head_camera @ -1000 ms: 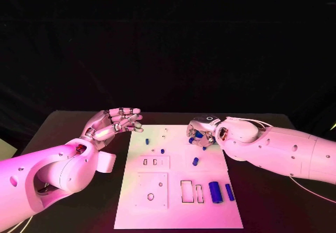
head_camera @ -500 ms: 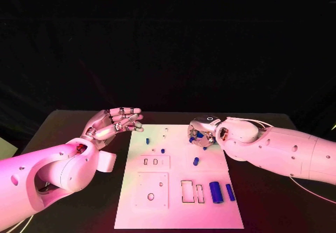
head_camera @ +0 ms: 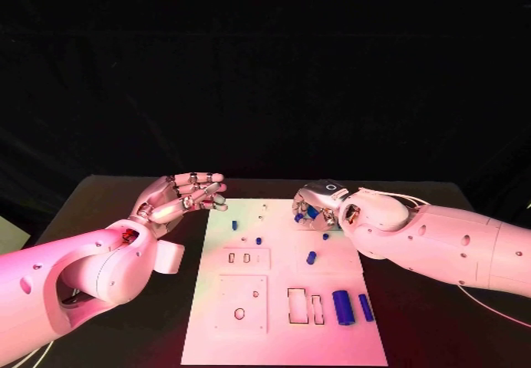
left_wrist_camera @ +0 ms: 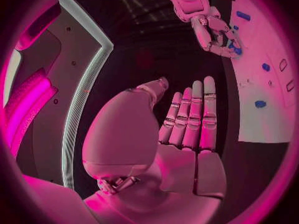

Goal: Assemble the parts on the task board

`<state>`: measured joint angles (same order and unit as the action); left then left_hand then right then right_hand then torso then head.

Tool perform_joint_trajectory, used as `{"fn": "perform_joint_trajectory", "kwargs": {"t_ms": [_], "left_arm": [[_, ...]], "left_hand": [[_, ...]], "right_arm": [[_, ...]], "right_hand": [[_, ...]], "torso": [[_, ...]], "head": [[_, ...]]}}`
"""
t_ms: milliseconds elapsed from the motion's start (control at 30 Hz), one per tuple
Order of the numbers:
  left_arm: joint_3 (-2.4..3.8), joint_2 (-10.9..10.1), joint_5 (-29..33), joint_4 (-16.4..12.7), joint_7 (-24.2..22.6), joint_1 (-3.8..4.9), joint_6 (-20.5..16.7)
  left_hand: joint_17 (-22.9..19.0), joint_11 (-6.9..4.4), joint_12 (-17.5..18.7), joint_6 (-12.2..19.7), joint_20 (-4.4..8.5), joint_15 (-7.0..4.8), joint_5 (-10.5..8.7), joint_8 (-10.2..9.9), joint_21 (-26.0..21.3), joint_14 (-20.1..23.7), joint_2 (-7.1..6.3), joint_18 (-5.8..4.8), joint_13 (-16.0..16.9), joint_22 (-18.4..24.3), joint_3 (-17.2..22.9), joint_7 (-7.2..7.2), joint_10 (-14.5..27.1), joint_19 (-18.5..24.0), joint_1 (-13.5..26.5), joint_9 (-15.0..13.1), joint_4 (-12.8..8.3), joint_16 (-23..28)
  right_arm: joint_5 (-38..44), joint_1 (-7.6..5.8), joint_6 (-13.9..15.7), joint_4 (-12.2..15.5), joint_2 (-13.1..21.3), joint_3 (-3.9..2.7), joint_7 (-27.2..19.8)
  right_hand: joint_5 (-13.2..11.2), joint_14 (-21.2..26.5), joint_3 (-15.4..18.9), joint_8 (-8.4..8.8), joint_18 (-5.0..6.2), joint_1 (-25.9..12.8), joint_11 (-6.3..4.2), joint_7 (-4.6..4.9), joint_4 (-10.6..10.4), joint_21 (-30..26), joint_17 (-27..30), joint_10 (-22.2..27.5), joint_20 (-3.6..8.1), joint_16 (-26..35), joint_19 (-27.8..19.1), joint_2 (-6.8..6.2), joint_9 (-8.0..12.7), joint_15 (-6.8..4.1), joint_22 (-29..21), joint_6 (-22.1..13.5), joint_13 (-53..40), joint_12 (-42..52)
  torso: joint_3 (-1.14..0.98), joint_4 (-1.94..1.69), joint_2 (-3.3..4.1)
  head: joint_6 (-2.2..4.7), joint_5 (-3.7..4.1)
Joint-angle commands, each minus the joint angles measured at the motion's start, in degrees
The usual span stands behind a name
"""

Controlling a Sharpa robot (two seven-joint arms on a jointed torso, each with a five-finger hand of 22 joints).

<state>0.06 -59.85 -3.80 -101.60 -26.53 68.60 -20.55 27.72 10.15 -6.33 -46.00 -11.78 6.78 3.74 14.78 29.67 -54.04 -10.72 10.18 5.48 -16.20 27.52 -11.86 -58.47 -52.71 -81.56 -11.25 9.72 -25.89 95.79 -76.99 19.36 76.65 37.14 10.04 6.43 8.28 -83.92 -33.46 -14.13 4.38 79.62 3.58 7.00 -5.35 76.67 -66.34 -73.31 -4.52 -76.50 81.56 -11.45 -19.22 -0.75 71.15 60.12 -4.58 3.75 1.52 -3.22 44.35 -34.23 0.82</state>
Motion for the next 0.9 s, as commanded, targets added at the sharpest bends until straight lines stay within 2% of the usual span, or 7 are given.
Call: {"fn": "perform_joint_trajectory", "kwargs": {"t_ms": [33,100,400,533,633,767,900], "left_arm": [[0.05,0.3,0.2,0.1,-0.4,0.13,1.4],[0.05,0.4,0.2,0.2,-0.4,0.13,1.4],[0.05,0.6,0.2,0.1,-0.4,0.15,1.4],[0.05,0.9,0.2,0.0,-0.3,0.17,1.5],[0.05,1.0,0.2,0.0,-0.3,0.19,1.5],[0.06,1.2,0.2,0.1,-0.2,0.23,1.5],[0.06,1.2,0.2,0.1,-0.2,0.27,1.5]], "left_hand": [[0.1,-0.02,0.2,-0.2,-0.02,0.06,-0.34,0.3,0.4,0.3,0.27,-0.12,0.1,-0.1,0.2,-1.72,0.2,0.4,0.3,-0.1,0.0,-0.3],[0.1,-0.02,0.2,-0.2,-0.02,0.06,-0.34,0.3,0.4,0.3,0.27,-0.12,0.1,-0.1,0.2,-1.72,0.2,0.4,0.3,-0.1,0.0,-0.3],[0.1,-0.02,0.2,-0.1,-0.03,0.05,-0.34,0.3,0.5,0.4,0.26,-0.11,0.1,-0.1,0.2,-1.71,0.2,0.5,0.2,-0.1,-0.1,-0.4],[0.1,-0.02,0.2,-0.1,-0.03,0.05,-0.34,0.3,0.5,0.4,0.26,-0.11,0.1,-0.1,0.2,-1.71,0.2,0.5,0.2,-0.1,-0.1,-0.4],[0.1,-0.02,0.2,-0.1,-0.03,0.05,-0.34,0.3,0.5,0.4,0.26,-0.11,0.1,-0.1,0.2,-1.71,0.2,0.5,0.2,-0.1,-0.1,-0.4],[0.1,-0.02,0.2,-0.1,-0.03,0.05,-0.34,0.3,0.5,0.4,0.26,-0.11,0.1,-0.1,0.2,-1.71,0.2,0.5,0.2,-0.1,-0.1,-0.4],[0.1,-0.02,0.2,-0.1,-0.03,0.05,-0.34,0.3,0.5,0.4,0.26,-0.11,0.1,-0.1,0.2,-1.71,0.2,0.5,0.2,-0.1,-0.1,-0.4]], "right_arm": [[1.7,-0.21,5.1,-0.2,-1.0,-0.14,3.6],[1.8,-0.34,5.7,-0.6,-1.8,-0.2,4.6],[2.8,-0.55,7.6,-3.3,-6.0,-0.3,7.1],[2.6,-0.56,7.8,-4.7,-7.8,-0.32,7.2],[2.3,-0.55,7.9,-5.4,-8.7,-0.33,7.2],[1.9,-0.5,7.6,-6.5,-9.9,-0.33,7.0],[1.4,-0.39,7.3,-7.3,-10.7,-0.33,6.7]], "right_hand": [[-0.2,-2.3,-0.3,-0.26,-0.54,0.4,-0.34,0.04,0.1,0.4,0.0,-0.8,0.01,-0.4,0.4,0.53,-0.2,-0.43,0.0,0.5,-0.2,0.1],[-0.5,-2.3,-0.3,-0.25,-0.52,0.2,-0.28,0.09,0.1,0.3,0.1,-0.7,0.0,-0.4,0.3,0.43,-0.3,-0.39,0.0,0.4,-0.2,0.0],[-0.7,-2.3,-0.4,-0.21,-0.51,0.2,-0.24,0.17,0.2,0.3,0.3,-0.6,-0.05,-0.4,0.2,0.27,-0.4,-0.36,-0.1,0.2,-0.1,-0.1],[-0.7,-2.3,-0.5,-0.17,-0.52,0.1,-0.18,0.24,0.2,0.3,0.2,-0.5,-0.07,-0.4,0.2,0.19,-0.4,-0.32,0.0,0.1,-0.1,-0.1],[-0.7,-2.3,-0.5,-0.16,-0.52,0.1,-0.16,0.28,0.2,0.3,0.2,-0.5,-0.08,-0.5,0.2,0.18,-0.5,-0.31,0.0,0.1,-0.1,-0.2],[-0.7,-2.2,-0.5,-0.15,-0.52,0.0,-0.14,0.3,0.2,0.3,0.2,-0.5,-0.08,-0.4,0.2,0.17,-0.5,-0.3,0.0,0.0,-0.1,-0.2],[-0.7,-2.2,-0.5,-0.12,-0.49,0.0,-0.1,0.36,0.3,0.2,0.3,-0.5,-0.09,-0.4,0.2,0.12,-0.5,-0.27,-0.1,0.0,-0.1,-0.2]], "torso": [[0.05,-0.1,0.09],[0.04,-0.18,0.15],[0.04,-0.01,0.27],[0.07,-0.29,0.4],[0.09,-0.35,0.4],[0.28,-0.57,0.48],[0.25,-0.49,0.49]], "head": [[0.23,0.11],[0.26,0.22],[0.33,0.16],[0.39,0.32],[0.33,0.36],[0.32,0.38],[0.25,0.03]]}}
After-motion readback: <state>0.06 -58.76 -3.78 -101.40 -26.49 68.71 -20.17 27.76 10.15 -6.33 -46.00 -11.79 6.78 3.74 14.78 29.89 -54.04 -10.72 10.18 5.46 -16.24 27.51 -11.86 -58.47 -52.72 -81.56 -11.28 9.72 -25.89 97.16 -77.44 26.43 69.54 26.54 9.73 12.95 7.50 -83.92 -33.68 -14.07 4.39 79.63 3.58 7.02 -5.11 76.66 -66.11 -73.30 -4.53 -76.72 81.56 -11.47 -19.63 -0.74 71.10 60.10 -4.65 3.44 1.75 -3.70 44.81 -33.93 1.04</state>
